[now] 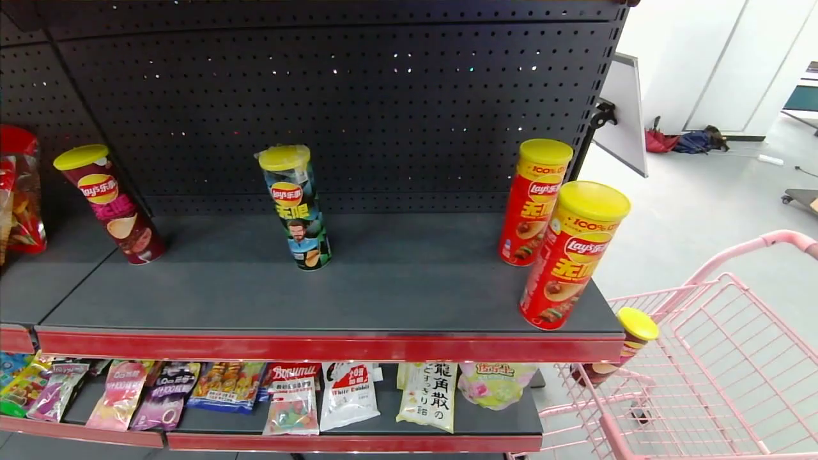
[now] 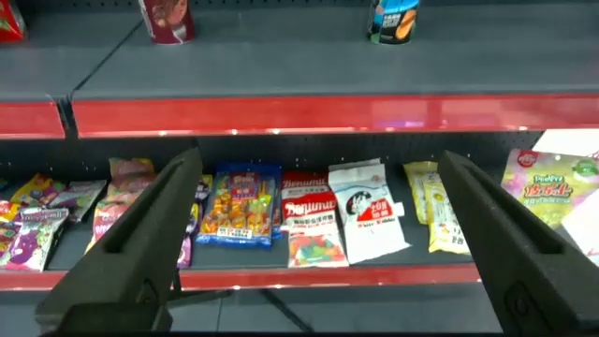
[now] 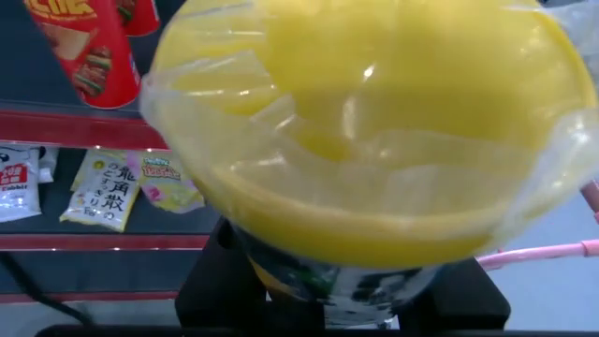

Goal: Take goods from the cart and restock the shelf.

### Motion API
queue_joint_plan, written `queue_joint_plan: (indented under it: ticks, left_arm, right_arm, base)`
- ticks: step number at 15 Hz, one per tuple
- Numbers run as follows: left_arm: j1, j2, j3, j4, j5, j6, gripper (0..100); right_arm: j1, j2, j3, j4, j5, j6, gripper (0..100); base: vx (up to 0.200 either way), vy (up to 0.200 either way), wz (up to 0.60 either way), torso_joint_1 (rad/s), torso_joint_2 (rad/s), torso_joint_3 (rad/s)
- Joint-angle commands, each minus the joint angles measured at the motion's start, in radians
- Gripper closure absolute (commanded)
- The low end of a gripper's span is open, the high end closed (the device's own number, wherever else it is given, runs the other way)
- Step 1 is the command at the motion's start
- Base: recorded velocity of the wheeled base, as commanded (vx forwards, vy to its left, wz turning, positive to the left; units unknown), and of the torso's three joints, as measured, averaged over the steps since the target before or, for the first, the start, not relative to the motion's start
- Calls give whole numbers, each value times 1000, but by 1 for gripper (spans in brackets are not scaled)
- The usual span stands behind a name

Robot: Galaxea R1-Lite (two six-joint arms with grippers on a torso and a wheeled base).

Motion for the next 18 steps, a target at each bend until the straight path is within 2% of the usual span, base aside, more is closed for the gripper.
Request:
queue_joint_plan:
  ticks: [1,2,5,18]
  left_arm:
    - [0,1,0,0,2,0,0]
    - [0,1,0,0,0,0,0]
    - [0,1,0,-2,0,3,0]
    - [0,1,0,-2,0,3,0]
  right_arm:
    - [7,-166,78,1,13,-1,100]
    - [11,-195,93,1,16,-2,100]
    - [16,-332,158,11,19,-7,100]
    - [16,-376,205,3,21,-1,100]
  base:
    - [0,0,0,0,0,0]
    - [0,0,0,0,0,0]
    - [0,200,0,-5,2,-2]
    - [0,200,0,4,2,2]
